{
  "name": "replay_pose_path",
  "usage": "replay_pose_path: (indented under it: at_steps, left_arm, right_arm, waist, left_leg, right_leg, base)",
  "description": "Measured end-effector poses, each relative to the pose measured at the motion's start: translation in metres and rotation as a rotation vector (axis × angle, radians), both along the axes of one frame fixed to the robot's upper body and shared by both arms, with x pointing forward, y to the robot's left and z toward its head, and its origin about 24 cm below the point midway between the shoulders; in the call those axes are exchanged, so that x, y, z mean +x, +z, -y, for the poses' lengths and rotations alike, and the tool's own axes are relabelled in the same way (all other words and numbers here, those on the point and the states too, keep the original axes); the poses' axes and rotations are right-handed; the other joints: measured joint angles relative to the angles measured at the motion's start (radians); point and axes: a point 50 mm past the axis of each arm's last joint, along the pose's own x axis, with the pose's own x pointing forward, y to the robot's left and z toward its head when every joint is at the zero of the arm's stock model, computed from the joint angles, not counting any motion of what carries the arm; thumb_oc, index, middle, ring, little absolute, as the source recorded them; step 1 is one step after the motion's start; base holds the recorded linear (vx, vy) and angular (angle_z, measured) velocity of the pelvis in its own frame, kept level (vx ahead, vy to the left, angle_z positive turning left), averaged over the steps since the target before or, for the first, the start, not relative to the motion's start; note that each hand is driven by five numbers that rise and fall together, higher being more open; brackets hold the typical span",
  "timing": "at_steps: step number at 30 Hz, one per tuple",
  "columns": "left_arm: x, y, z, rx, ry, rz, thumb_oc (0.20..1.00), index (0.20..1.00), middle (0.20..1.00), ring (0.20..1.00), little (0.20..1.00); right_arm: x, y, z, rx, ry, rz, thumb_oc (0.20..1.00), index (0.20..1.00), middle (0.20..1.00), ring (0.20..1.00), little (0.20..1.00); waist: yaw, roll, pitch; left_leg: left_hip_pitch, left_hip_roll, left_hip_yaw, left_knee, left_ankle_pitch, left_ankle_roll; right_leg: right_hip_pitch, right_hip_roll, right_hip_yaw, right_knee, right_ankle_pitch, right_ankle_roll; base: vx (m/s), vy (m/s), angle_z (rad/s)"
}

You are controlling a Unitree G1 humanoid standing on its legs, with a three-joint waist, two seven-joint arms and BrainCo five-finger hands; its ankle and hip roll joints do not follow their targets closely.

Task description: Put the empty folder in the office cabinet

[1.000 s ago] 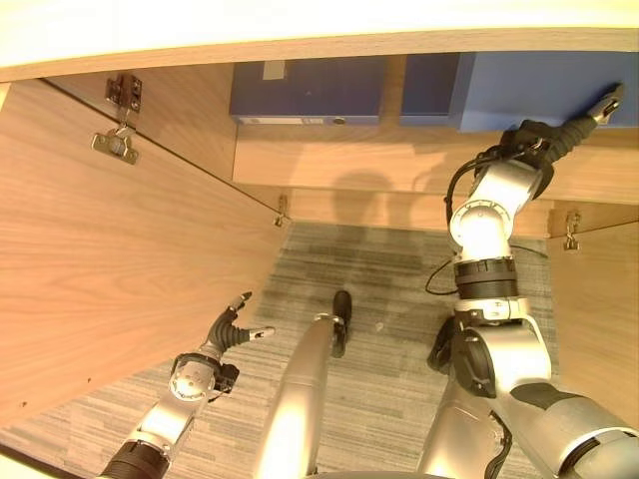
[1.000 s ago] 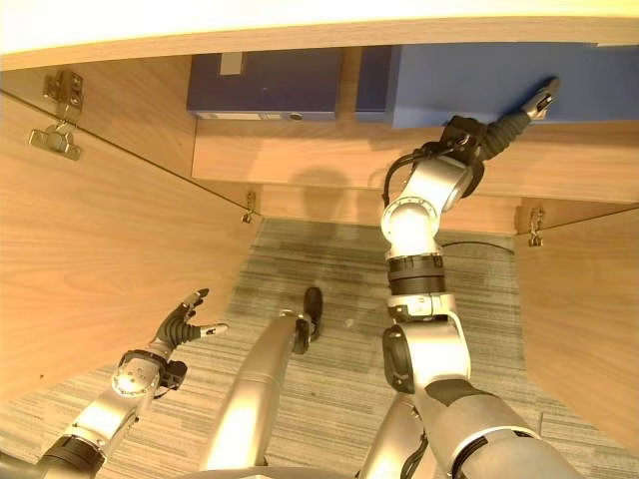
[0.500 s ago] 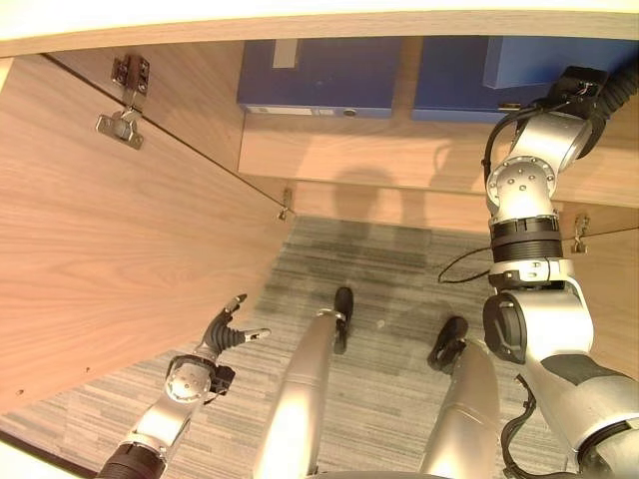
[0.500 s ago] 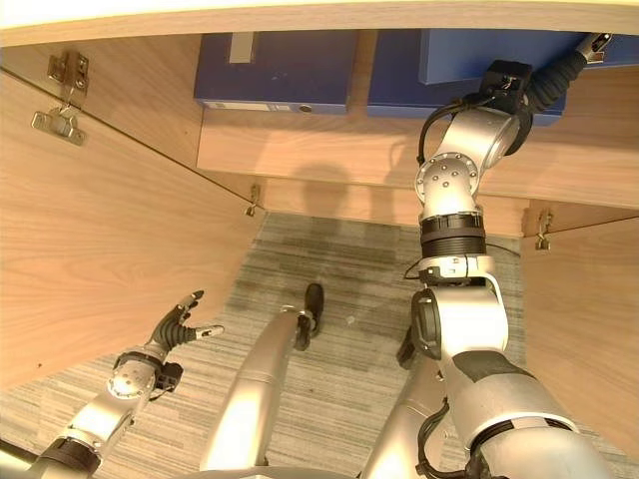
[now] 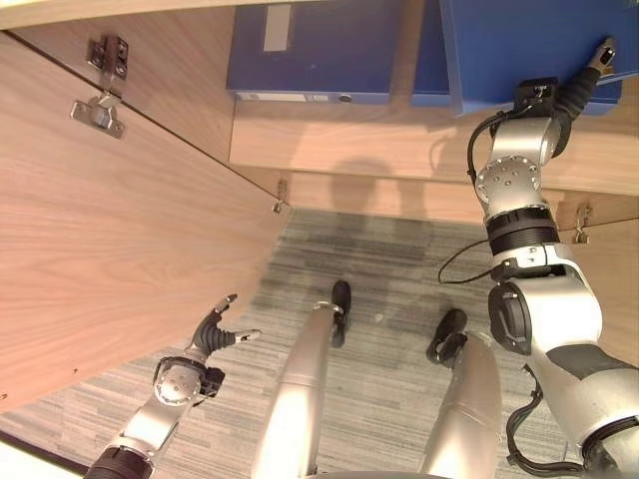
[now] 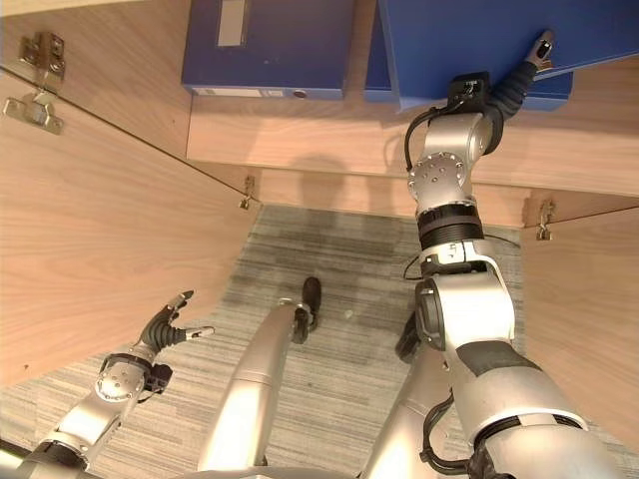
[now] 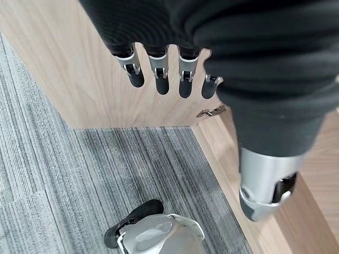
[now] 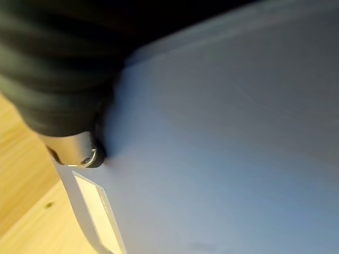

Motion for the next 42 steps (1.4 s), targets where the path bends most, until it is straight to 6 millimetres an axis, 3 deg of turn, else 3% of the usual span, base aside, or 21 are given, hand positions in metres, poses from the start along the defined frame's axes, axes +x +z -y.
replay_pose_path:
  at_steps: [5,10,28,35,36,37,42]
  left_arm:
    - [0.003,0.013,0.001,-0.009,0.012,0.069,1.000,1.000,1.000,1.000,1.000]
    - [0.006,0.022,0.001,-0.041,0.035,0.114,1.000,1.000,1.000,1.000,1.000]
    - [0.001,0.019,-0.002,-0.043,0.062,0.106,1.000,1.000,1.000,1.000,1.000]
    - [0.001,0.019,-0.003,-0.042,0.062,0.104,1.000,1.000,1.000,1.000,1.000]
    - [0.001,0.019,-0.003,-0.040,0.061,0.104,1.000,1.000,1.000,1.000,1.000]
    - [0.001,0.019,-0.004,-0.038,0.061,0.104,1.000,1.000,1.000,1.000,1.000]
    - [0.001,0.019,-0.003,-0.040,0.057,0.102,1.000,1.000,1.000,1.000,1.000]
  right_arm:
    - [0.001,-0.002,0.000,-0.001,-0.002,-0.009,0.200,0.200,0.200,0.200,0.200]
    - [0.000,-0.001,0.003,0.003,-0.011,0.000,0.200,0.200,0.200,0.200,0.200]
    - [-0.006,0.018,0.003,0.032,-0.038,0.116,0.200,0.200,0.200,0.200,0.200]
    - [-0.007,0.020,0.003,0.028,-0.036,0.127,0.200,0.200,0.200,0.200,0.200]
    - [-0.007,0.021,0.003,0.016,-0.036,0.124,0.561,0.561,0.561,0.561,0.561]
    - [-0.007,0.022,0.001,0.004,-0.028,0.122,1.000,1.000,1.000,1.000,1.000]
    - [-0.004,0.028,-0.006,-0.067,0.018,0.135,1.000,1.000,1.000,1.000,1.000]
  waist:
    - [-0.003,-0.001,0.001]
    - [-0.008,-0.003,0.002]
    - [0.027,-0.003,0.004]
    - [0.064,-0.002,0.003]
    - [0.070,-0.002,0.003]
    - [0.072,-0.002,0.003]
    - [0.069,-0.002,0.003]
  left_leg:
    - [-0.040,0.007,-0.002,0.133,-0.076,-0.001]
    - [-0.100,0.020,-0.007,0.212,-0.104,-0.004]
    - [-0.117,0.021,-0.014,0.236,-0.110,-0.013]
    - [-0.126,0.012,-0.026,0.231,-0.109,-0.019]
    - [-0.126,0.012,-0.028,0.230,-0.109,-0.020]
    - [-0.126,0.012,-0.028,0.229,-0.109,-0.020]
    - [-0.128,0.011,-0.029,0.228,-0.109,-0.020]
  right_leg:
    - [-0.043,-0.006,0.033,0.127,-0.067,0.000]
    - [-0.105,-0.004,0.048,0.205,-0.094,-0.008]
    - [-0.125,-0.007,0.050,0.248,-0.122,-0.017]
    - [-0.124,-0.023,0.029,0.253,-0.136,-0.023]
    - [-0.124,-0.024,0.028,0.253,-0.137,-0.024]
    - [-0.124,-0.024,0.028,0.253,-0.138,-0.023]
    - [-0.123,-0.024,0.026,0.253,-0.141,-0.023]
  base:
    - [0.04,-0.002,-0.04]
    - [0.02,-0.011,-0.03]
    - [0.00,-0.001,0.00]
    - [0.01,-0.005,0.06]
    - [0.00,-0.004,0.04]
    - [0.00,0.000,0.00]
    - [0.00,0.000,0.00]
